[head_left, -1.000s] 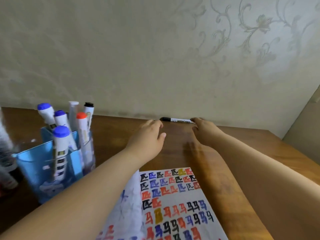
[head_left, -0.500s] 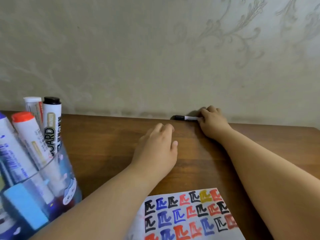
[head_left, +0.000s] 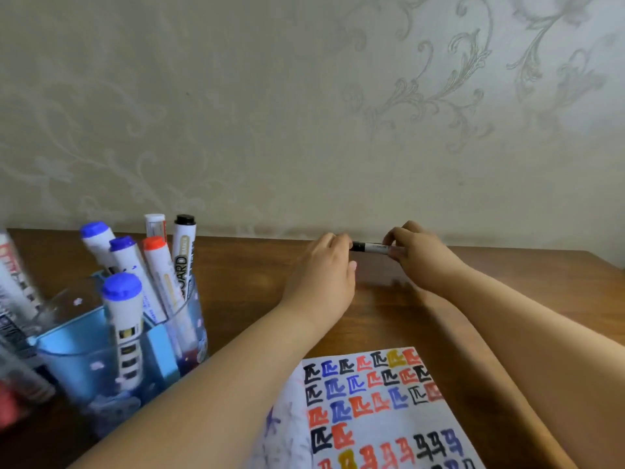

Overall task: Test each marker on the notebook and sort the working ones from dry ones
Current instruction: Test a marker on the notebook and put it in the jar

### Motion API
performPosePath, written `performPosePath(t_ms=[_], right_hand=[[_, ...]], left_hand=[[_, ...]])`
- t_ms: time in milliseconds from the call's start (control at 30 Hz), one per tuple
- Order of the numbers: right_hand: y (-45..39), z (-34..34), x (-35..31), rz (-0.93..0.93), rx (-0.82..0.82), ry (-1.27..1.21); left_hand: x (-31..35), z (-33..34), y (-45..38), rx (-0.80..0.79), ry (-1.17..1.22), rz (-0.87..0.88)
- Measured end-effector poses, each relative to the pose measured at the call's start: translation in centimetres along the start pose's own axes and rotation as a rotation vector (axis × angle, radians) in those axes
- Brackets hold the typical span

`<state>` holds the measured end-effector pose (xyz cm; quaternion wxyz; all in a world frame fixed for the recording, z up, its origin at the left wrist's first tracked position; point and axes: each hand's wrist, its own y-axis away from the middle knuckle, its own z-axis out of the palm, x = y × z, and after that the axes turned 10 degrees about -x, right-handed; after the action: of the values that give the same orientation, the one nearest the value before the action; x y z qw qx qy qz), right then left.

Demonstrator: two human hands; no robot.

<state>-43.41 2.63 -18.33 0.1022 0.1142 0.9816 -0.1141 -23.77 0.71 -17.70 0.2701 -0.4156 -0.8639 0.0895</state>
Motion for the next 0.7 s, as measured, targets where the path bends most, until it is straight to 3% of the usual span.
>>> performPosePath(t_ms=[133,367,700], right_hand=[[7.2,-2.6,-3.0,-0.142,-0.014,-0.027],[19.8,-4.9,-8.8,-0.229,-0.138,-0.007],[27.7,-2.6,-13.7,-0.298,-0.148,0.248]], left_hand=[[2.1,-3.0,1.8,-0.079,-0.086,0.075],[4.2,-5.5,11.4,-0.478,-0.151,0.127],[5.4,-5.2,18.8,-0.47,-0.016,0.11]])
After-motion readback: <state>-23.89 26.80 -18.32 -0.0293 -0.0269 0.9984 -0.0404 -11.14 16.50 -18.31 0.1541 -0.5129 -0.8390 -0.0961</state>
